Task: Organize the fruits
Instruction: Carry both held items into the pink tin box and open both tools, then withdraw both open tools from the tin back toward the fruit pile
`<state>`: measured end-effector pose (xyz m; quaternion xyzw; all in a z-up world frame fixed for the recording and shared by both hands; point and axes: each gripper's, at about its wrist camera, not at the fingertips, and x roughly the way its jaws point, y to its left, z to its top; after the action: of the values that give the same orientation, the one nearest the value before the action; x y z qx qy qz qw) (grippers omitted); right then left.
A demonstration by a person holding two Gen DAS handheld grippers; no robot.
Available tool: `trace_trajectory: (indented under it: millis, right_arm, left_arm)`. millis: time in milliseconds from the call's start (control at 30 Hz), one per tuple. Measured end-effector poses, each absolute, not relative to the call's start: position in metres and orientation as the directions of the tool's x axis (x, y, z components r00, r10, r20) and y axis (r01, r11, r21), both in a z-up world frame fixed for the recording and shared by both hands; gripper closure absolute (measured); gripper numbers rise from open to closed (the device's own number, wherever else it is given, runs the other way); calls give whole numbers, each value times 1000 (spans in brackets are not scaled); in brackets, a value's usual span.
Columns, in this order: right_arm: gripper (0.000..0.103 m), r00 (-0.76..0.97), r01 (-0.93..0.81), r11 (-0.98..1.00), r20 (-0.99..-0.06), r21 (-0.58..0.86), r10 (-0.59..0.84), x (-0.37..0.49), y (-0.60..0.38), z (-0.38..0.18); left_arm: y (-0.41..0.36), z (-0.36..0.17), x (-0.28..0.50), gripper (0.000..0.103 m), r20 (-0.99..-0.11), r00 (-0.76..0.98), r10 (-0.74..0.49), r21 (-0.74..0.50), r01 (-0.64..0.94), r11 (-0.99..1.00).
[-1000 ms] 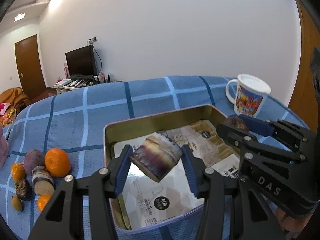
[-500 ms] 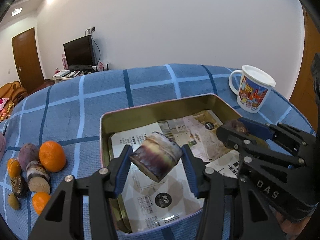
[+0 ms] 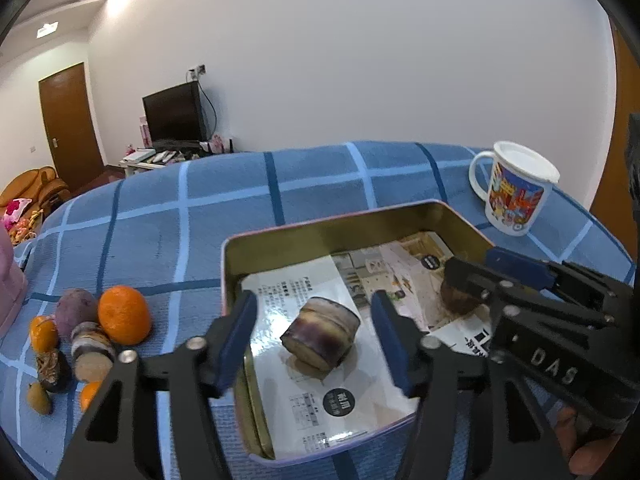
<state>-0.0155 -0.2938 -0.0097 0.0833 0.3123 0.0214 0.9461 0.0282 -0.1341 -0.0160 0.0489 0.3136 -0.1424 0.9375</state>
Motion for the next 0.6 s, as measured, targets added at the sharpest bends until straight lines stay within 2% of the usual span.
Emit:
trace_trajectory:
  millis: [67, 133, 200, 333, 600]
  right_arm:
    - [52, 826, 24, 980, -556, 199, 93, -20, -299, -5]
    - [33, 848, 28, 971, -521, 237, 103, -26, -304, -1]
    - [25, 868, 37, 965, -486, 259, 98, -32, -306, 3]
    - [24, 901, 65, 964, -431, 258, 54, -42, -309, 12]
    - [24, 928, 162, 965, -365, 207, -77, -49, -312, 17]
  left_arm:
    - [-130, -13, 26, 29, -584, 775, -243, -10, 292, 956]
    - [-127, -11, 23, 18, -565, 786, -251, -17, 293, 956]
    - [-127, -9, 19, 13, -545, 801, -248, -6, 292, 956]
    - [-130, -4, 12, 6, -501, 834, -230, 45, 291, 956]
    - [-120, 3, 7, 4, -440, 878, -186, 82, 245, 966]
